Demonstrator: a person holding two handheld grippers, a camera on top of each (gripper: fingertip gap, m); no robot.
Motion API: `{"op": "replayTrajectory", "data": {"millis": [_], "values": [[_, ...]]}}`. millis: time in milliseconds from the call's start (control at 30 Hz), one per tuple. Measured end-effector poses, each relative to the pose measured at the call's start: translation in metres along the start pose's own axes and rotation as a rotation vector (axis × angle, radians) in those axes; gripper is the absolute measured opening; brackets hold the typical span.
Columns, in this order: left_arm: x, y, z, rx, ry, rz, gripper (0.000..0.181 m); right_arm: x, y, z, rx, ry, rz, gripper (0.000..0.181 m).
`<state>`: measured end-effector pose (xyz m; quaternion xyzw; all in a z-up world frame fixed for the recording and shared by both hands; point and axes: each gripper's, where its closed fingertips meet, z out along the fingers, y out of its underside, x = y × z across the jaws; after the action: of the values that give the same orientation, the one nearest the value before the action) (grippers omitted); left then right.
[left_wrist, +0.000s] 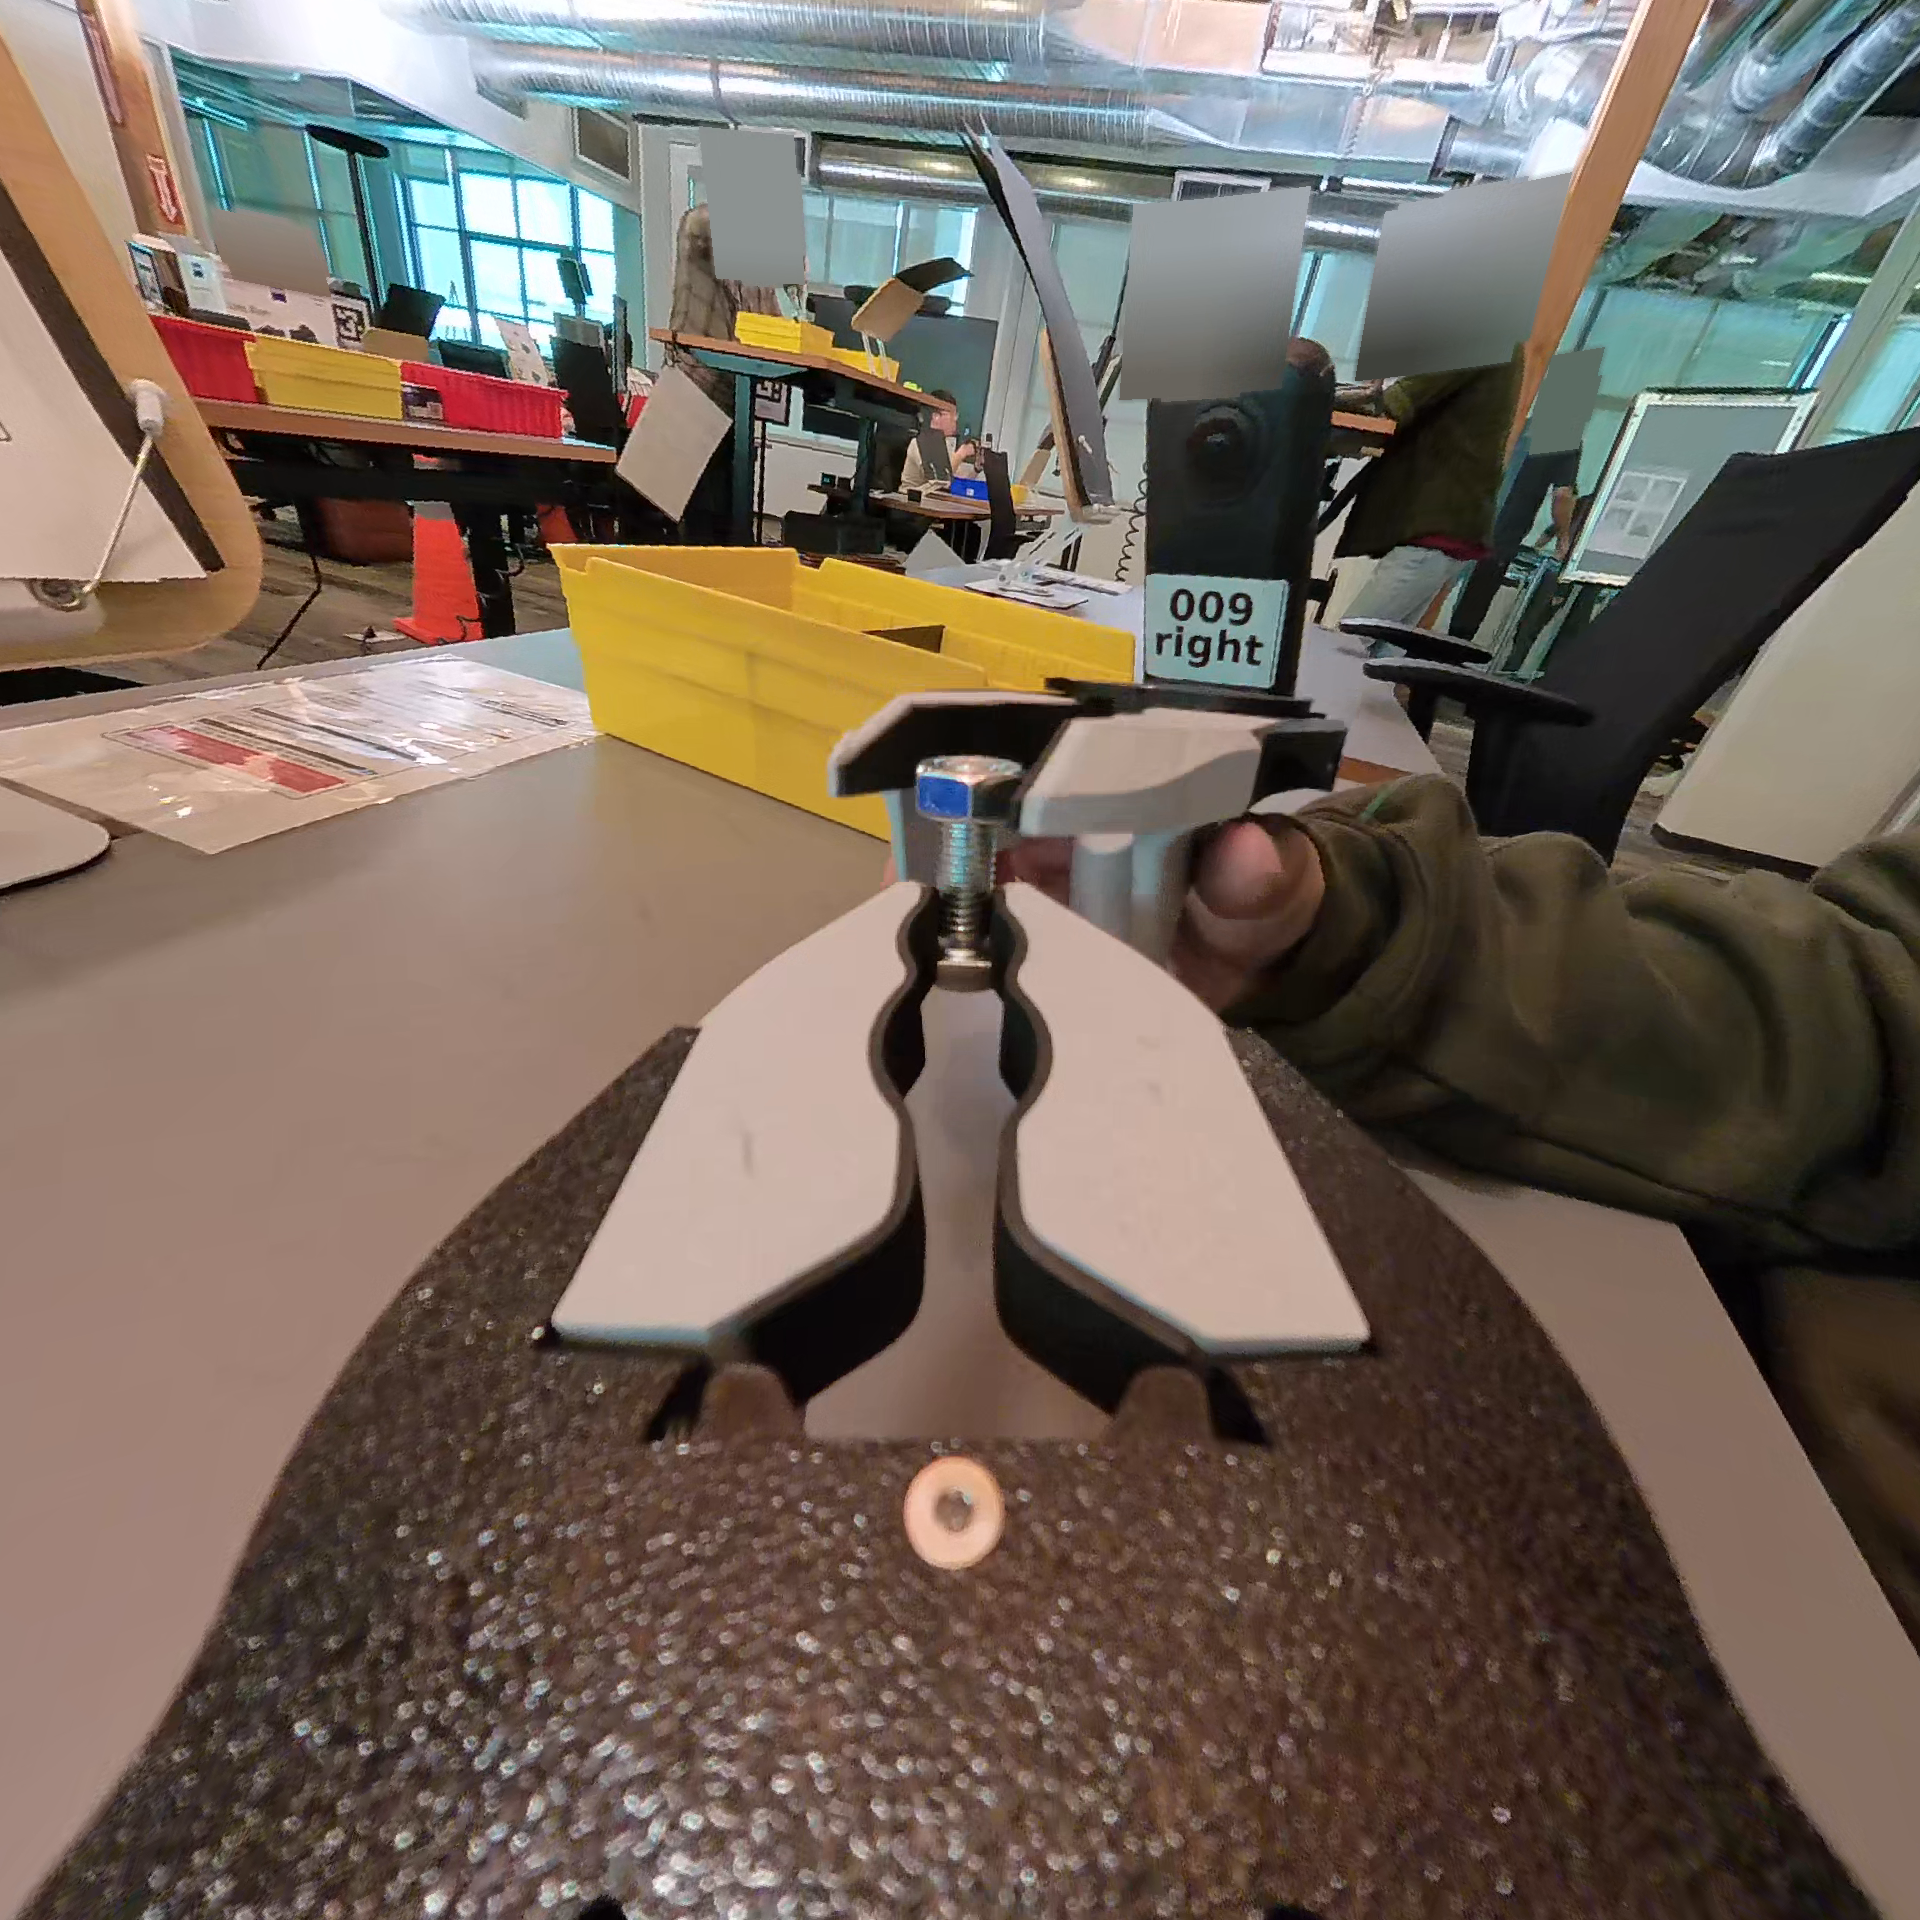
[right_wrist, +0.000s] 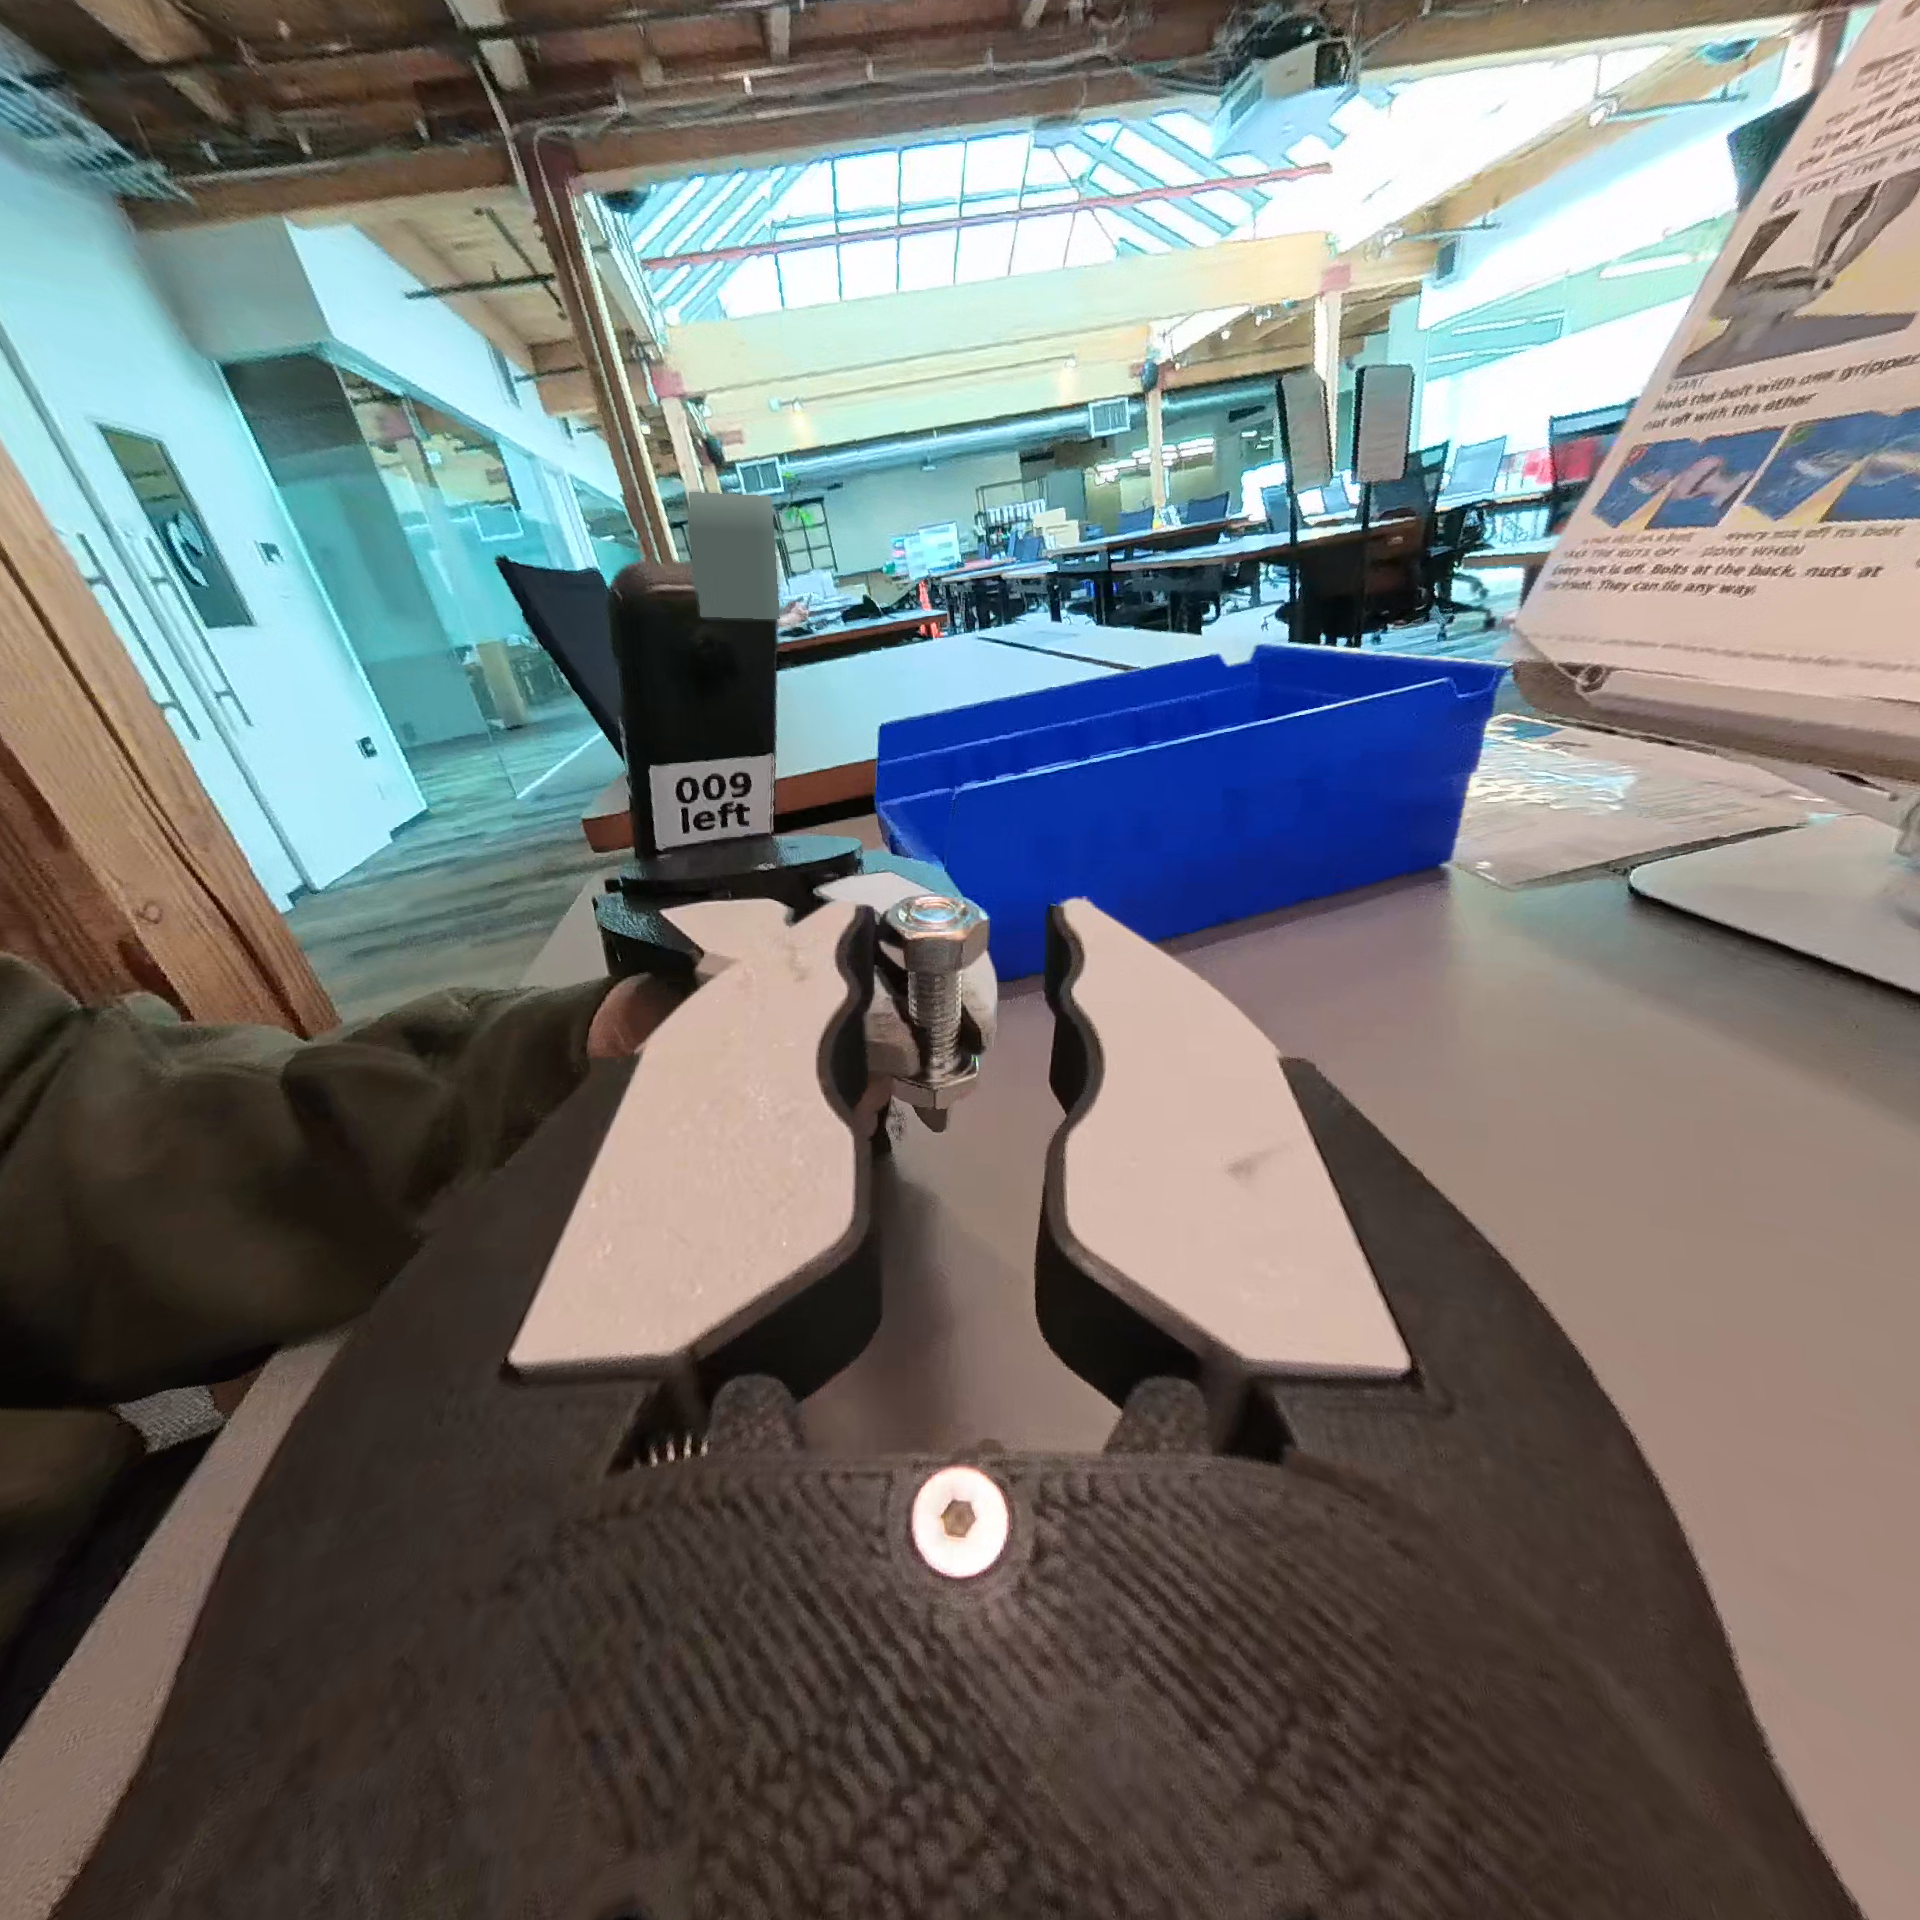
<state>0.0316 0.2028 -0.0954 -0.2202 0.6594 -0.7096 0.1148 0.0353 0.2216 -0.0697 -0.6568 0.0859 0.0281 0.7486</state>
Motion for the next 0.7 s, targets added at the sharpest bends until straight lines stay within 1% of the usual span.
{"op": "replayTrajectory", "data": {"millis": [67, 167, 200, 233, 267, 333, 400, 467, 533, 700], "values": [[-0.001, 0.000, 0.000, -0.001, -0.011, -0.002, 0.009, 0.002, 0.003, 0.001, -0.010, 0.008, 0.007, 0.031], [-0.004, -0.007, -0.006, 0.060, -0.004, -0.033, 0.009, 0.017, 0.000, -0.007, -0.018, 0.057, 0.037, 0.042], [-0.003, -0.010, -0.008, 0.085, 0.012, -0.030, 0.009, 0.034, 0.001, -0.014, -0.014, 0.146, 0.067, 0.020], [-0.004, -0.011, -0.009, 0.091, 0.005, -0.031, 0.009, 0.057, 0.002, -0.025, -0.001, 0.271, 0.089, 0.019], [-0.004, -0.010, -0.009, 0.086, 0.004, -0.032, 0.009, 0.066, 0.003, -0.033, 0.002, 0.304, 0.106, 0.029], [-0.003, -0.008, -0.006, 0.066, 0.004, -0.022, 0.009, 0.055, -0.003, -0.033, 0.024, 0.207, 0.128, 0.036], [-0.001, -0.006, -0.004, 0.049, 0.007, -0.008, 0.009, 0.033, -0.015, -0.026, 0.077, 0.099, 0.099, 0.037], [0.000, -0.004, -0.003, 0.036, 0.004, 0.002, 0.009, 0.012, -0.020, -0.017, 0.091, 0.020, 0.049, 0.038], [0.001, -0.003, -0.002, 0.027, 0.006, 0.010, 0.009, 0.000, -0.018, -0.009, 0.081, -0.004, 0.002, 0.036], [0.001, -0.002, -0.001, 0.019, 0.003, 0.011, 0.009, 0.000, -0.004, 0.000, 0.011, 0.024, -0.035, 0.031]]}}
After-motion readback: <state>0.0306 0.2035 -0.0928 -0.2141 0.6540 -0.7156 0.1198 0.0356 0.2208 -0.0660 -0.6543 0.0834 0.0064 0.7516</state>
